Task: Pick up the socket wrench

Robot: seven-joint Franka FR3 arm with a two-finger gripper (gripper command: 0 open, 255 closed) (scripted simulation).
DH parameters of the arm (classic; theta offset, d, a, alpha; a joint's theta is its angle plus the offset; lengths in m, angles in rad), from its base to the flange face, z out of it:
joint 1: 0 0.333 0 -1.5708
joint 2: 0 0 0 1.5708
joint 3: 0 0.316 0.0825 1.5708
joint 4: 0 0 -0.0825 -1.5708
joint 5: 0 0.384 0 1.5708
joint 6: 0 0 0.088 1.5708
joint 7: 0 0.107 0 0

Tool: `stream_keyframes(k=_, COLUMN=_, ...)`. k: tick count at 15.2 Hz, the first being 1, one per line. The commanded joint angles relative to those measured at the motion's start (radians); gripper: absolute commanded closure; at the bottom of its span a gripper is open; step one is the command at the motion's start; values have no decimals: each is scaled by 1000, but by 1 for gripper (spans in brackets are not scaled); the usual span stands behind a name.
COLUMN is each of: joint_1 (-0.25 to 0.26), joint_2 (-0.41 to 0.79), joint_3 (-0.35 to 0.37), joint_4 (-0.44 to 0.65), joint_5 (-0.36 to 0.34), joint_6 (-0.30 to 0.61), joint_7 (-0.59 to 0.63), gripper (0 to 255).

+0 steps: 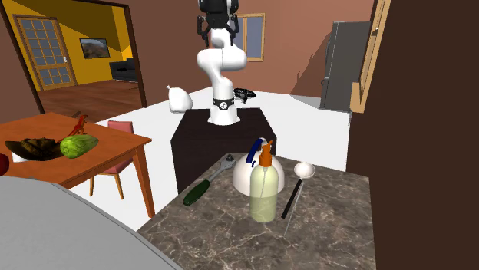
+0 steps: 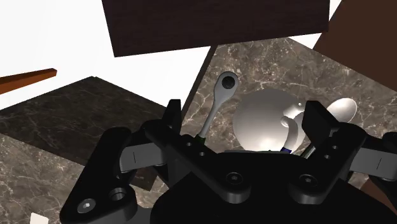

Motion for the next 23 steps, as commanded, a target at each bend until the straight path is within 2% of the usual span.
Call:
stream_keyframes(k=1, joint_1=0, joint_2=0, joint_3=0, joint_4=0, joint_5=0, joint_6=0, joint_7=0, gripper=0)
stream_keyframes(k=7, joint_1=-19, joint_2=63, joint_3=10, joint_4=-154, joint_5=9, joint_6=240, joint_7=55, gripper=0)
stream_keyframes(k=12, joint_1=-32, joint_2=168, joint_3=17, joint_4=-243, joint_5=17, joint_6=455, joint_7=98, gripper=0)
stream_keyframes(k=18, joint_1=-44, joint_2=358, joint_3=22, joint_4=-298, joint_5=27, joint_6=725, joint_7=147, gripper=0)
stream_keyframes(k=23, joint_1=-52, joint_2=561, joint_3=21, joint_4=-295, joint_5=40, joint_6=944, joint_7=181, gripper=0)
